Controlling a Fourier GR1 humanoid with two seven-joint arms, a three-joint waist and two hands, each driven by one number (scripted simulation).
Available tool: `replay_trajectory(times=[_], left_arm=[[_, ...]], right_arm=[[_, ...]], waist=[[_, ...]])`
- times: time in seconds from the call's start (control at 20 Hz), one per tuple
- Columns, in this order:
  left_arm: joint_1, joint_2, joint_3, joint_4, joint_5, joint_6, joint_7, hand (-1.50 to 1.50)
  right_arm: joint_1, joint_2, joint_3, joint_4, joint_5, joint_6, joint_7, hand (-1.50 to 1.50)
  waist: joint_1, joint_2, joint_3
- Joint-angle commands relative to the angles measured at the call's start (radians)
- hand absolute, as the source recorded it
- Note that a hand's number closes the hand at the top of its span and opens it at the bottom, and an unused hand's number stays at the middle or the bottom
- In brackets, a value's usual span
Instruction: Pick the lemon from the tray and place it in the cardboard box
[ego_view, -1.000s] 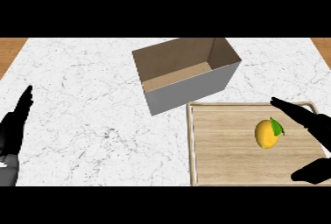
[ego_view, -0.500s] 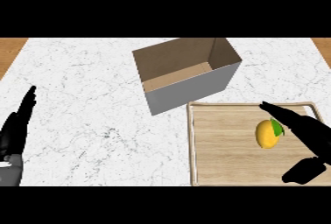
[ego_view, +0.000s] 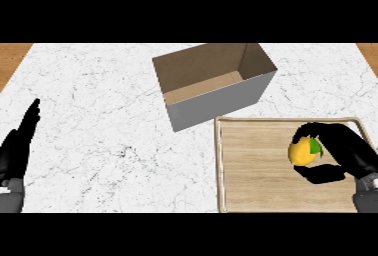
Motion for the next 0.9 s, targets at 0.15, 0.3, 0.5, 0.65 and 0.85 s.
replay_trajectory(times=[0.15, 0.3, 0.5, 0.65, 0.85], left_arm=[[-0.013, -0.032, 0.002, 0.075, -0.038, 0.021, -0.066, 0.0], [0.045, -0.012, 0.033, 0.06, -0.003, -0.017, -0.104, 0.0], [-0.02, -0.016, 0.022, 0.022, -0.031, 0.012, 0.007, 0.0], [-0.01, 0.014, 0.049, 0.03, -0.006, -0.018, -0.004, 0.0], [-0.025, 0.005, 0.042, 0.015, -0.01, -0.028, 0.023, 0.0]], right_arm=[[-0.057, -0.005, -0.07, 0.062, 0.098, -0.127, -0.065, 1.5], [-0.017, 0.017, -0.071, -0.063, 0.143, -0.163, 0.013, 1.5], [0.023, 0.076, -0.086, -0.137, 0.202, -0.106, 0.299, 1.5], [0.132, 0.125, -0.065, -0.194, 0.32, -0.171, 0.443, 1.5], [0.159, 0.14, -0.032, -0.479, 0.366, -0.062, 0.58, 1.5]], waist=[[-0.005, 0.002, 0.001], [-0.006, -0.001, 0.0], [-0.016, -0.003, 0.0], [-0.024, -0.005, -0.001], [-0.018, -0.003, 0.0]])
